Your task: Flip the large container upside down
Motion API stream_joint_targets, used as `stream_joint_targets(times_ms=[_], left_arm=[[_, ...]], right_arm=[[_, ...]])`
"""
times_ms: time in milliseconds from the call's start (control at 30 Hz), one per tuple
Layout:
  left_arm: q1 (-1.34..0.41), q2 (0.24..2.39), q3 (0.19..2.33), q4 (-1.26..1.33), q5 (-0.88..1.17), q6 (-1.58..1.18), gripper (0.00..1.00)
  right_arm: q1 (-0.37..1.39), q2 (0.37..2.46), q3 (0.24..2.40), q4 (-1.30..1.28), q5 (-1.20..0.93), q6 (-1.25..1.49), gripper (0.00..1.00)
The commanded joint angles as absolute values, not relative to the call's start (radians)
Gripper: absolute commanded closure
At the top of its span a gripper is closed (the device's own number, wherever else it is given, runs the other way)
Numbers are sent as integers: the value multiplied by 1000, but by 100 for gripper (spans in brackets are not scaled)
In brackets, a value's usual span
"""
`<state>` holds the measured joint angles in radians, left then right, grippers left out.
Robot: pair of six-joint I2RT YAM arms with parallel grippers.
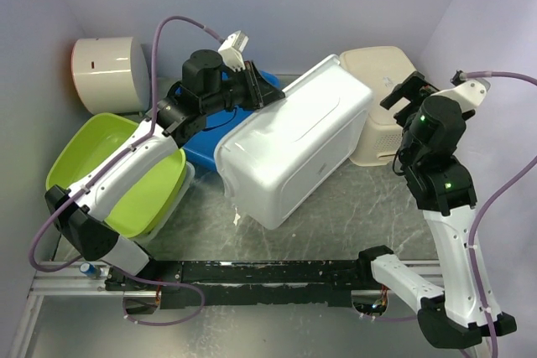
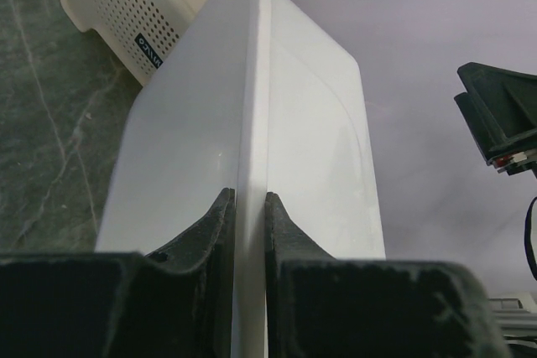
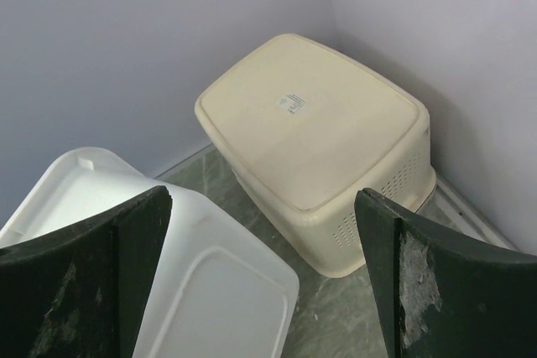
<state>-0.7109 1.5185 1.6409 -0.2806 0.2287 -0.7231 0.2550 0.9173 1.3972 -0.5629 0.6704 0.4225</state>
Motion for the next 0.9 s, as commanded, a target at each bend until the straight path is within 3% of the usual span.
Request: stream_joint_targets(times_ms=[0, 467, 867], left_arm=[[-716, 1455, 1637, -107, 278, -833, 93], [-704, 1398, 1452, -55, 324, -1026, 93], [-594, 1330, 1102, 107, 357, -1375, 93]], right_arm=[[253, 924, 1425, -578, 709, 405, 8], [254, 969, 1448, -577, 701, 398, 8], [254, 1022, 1452, -569, 649, 402, 8]])
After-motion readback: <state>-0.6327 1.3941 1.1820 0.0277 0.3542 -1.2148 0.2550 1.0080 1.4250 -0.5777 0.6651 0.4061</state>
